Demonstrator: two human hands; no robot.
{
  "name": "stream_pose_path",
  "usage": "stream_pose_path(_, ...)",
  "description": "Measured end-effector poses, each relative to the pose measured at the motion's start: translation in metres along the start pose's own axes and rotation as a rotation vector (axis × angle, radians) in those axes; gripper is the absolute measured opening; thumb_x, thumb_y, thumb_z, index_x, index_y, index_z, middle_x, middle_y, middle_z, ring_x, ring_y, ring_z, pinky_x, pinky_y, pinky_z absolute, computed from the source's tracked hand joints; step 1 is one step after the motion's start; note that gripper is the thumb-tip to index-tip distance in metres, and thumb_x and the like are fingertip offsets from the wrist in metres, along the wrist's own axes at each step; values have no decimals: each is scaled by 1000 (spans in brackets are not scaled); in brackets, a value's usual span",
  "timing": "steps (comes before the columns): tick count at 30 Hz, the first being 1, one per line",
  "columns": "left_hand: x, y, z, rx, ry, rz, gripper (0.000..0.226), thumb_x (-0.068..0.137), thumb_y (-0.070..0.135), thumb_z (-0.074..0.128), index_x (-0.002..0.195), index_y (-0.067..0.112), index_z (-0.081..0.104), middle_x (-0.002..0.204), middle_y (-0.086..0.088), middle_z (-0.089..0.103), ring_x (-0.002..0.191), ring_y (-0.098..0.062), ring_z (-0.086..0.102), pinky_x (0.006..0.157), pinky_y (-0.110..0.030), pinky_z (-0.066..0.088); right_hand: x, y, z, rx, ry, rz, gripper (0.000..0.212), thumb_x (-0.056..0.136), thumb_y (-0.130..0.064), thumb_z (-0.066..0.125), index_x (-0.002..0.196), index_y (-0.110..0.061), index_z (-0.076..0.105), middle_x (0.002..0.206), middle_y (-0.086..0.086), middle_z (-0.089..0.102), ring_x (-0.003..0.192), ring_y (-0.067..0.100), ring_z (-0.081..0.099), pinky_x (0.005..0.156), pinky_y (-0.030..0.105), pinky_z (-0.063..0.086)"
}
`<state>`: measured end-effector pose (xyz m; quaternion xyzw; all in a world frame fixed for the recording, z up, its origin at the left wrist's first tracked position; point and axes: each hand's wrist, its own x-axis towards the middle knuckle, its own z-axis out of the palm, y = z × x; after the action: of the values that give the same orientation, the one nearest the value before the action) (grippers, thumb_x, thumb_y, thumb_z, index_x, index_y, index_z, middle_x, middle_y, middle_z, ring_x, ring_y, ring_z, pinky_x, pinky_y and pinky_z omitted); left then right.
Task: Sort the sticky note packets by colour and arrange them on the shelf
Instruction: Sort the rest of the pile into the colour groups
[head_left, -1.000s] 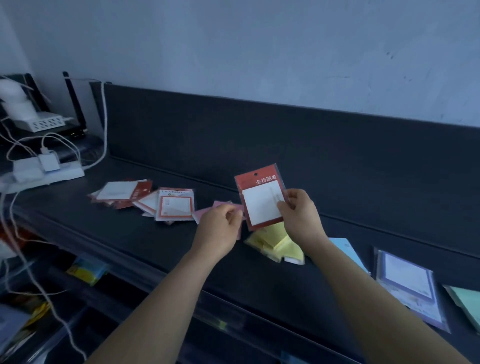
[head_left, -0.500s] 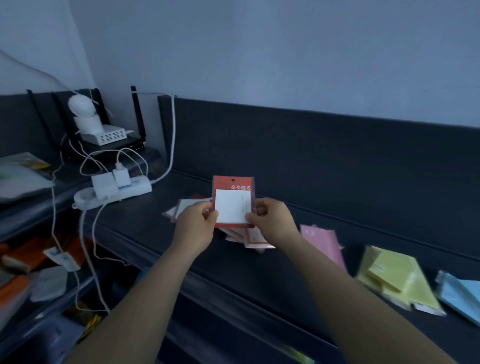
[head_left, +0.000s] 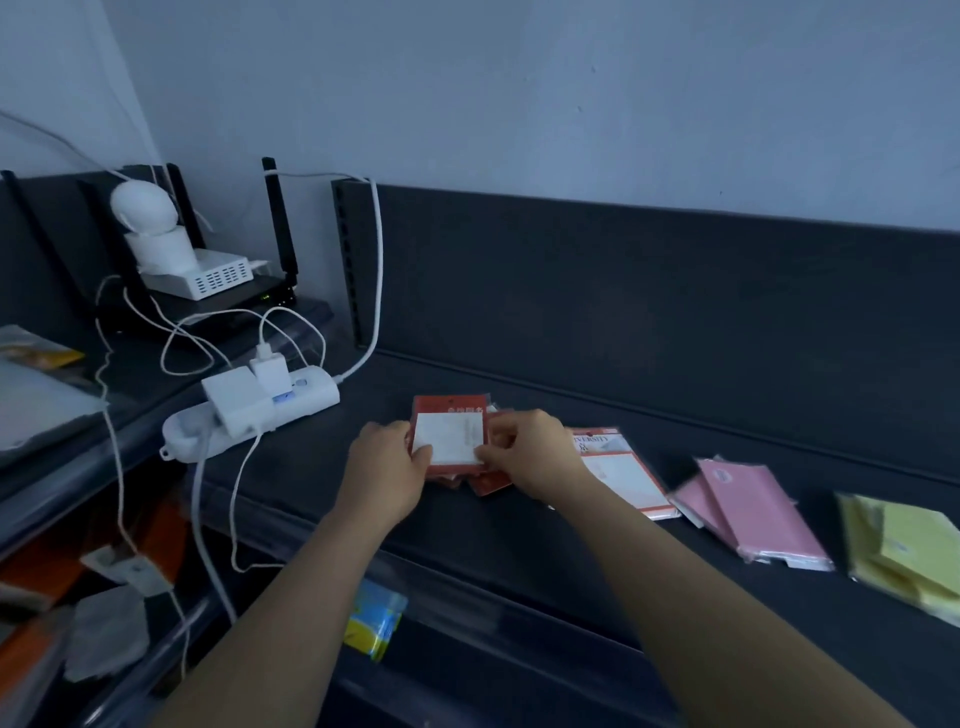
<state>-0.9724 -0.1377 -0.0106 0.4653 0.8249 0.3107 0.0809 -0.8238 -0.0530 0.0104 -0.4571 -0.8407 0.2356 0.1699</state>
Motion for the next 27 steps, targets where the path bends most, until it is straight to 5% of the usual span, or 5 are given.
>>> stream_pose_path(5, -9, 11, -6, 156, 107, 116, 31, 95, 30, 53, 122, 15, 61, 116, -8, 56, 104, -27, 48, 84, -34, 41, -5, 5, -4, -29, 152, -60, 14, 85, -31, 59, 86, -22, 71, 85, -3, 66, 86, 21, 56, 81, 36, 43)
stream_pose_path(10, -16, 43, 1, 132, 158, 312, 31, 93, 29, 55, 120, 17, 64, 118, -4, 62, 105, -27, 52, 87, -37, 44, -29, 22, -29, -83, 253, -39, 28, 91, -23, 56, 110, -5, 65, 114, 8, 66, 108, 28, 57, 93, 38, 43)
stream_pose_path(13, -22, 67, 13, 103, 153, 415, 32, 93, 28, 56, 122, 17, 64, 119, -2, 64, 108, -26, 53, 88, -35, 42, -47, 42, -47, -139, 285, -11, 36, 95, -26, 53, 129, -15, 59, 131, 0, 59, 121, 21, 52, 100, 28, 36)
stream_pose_path(19, -46, 122, 45, 97, 96, 547, 36, 95, 30, 53, 127, 17, 62, 119, -3, 64, 105, -26, 55, 90, -36, 42, -90, 89, -87, -189, 406, 100, 29, 90, -20, 56, 112, -2, 64, 114, 10, 66, 107, 31, 57, 89, 37, 43)
stream_pose_path(27, -106, 224, 103, 17, 3, 668, 34, 95, 30, 52, 126, 19, 62, 119, -2, 64, 106, -25, 55, 90, -34, 43, -174, 177, -154, -259, 492, 172, 34, 91, -21, 57, 121, -8, 63, 121, 7, 65, 112, 30, 57, 95, 36, 42)
